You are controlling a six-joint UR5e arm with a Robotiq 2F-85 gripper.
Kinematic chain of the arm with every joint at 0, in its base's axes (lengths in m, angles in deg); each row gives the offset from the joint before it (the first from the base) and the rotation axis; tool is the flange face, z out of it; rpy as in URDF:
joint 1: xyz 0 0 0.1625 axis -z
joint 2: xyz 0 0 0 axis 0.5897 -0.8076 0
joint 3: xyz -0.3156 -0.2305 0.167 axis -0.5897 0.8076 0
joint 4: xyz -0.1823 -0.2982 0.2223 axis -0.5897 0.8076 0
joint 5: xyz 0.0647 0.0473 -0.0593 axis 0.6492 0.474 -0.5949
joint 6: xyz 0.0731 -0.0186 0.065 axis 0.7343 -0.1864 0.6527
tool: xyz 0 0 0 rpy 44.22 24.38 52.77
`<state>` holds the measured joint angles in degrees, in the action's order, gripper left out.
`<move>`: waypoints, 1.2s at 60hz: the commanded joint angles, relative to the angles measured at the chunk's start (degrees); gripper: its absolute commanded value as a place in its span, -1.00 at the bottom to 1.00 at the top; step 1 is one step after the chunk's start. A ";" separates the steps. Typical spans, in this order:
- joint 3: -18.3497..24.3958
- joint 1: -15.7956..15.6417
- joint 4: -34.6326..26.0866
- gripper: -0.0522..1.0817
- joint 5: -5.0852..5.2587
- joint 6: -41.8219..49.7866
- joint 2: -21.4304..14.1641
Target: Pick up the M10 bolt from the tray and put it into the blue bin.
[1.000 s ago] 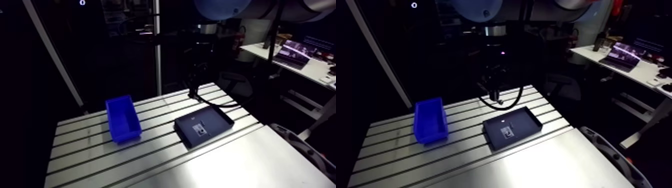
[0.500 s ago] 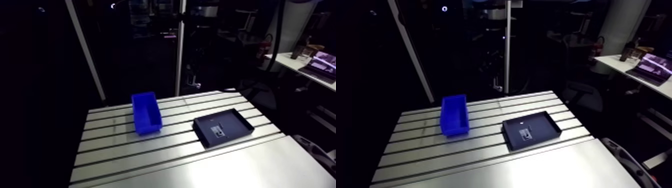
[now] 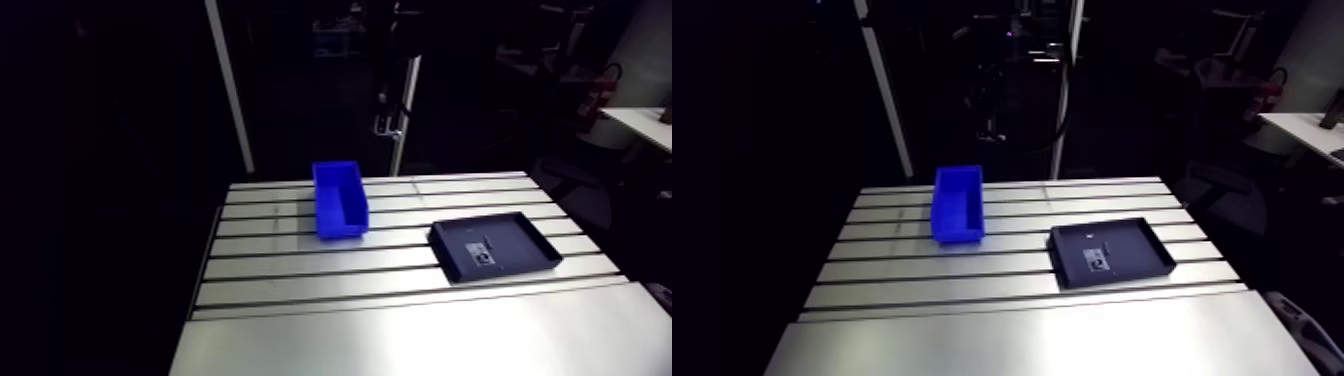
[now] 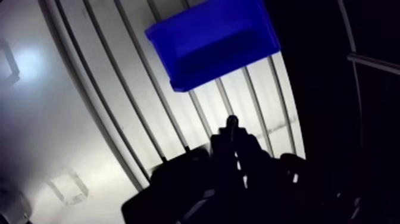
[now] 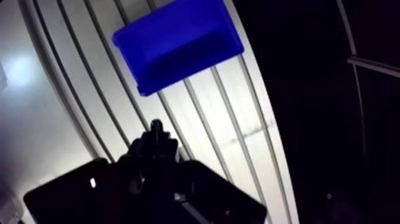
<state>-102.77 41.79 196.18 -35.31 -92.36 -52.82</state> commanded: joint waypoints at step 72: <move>10.24 -11.97 2.53 0.95 -10.66 -5.98 15.62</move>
<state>-92.17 29.86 198.70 -45.75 -98.42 -37.37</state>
